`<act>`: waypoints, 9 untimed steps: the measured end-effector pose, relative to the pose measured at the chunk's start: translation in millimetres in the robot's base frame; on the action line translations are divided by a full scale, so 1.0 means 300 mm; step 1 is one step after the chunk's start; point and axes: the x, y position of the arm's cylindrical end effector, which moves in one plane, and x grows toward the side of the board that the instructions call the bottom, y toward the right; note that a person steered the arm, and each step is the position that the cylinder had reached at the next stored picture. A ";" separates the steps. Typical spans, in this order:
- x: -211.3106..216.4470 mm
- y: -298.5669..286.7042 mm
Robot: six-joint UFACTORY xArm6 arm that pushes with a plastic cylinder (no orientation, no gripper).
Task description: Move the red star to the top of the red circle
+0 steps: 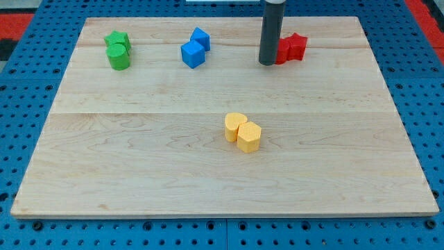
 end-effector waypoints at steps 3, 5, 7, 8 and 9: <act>-0.078 0.177; -0.085 0.256; -0.212 0.246; -0.241 0.205; -0.257 0.152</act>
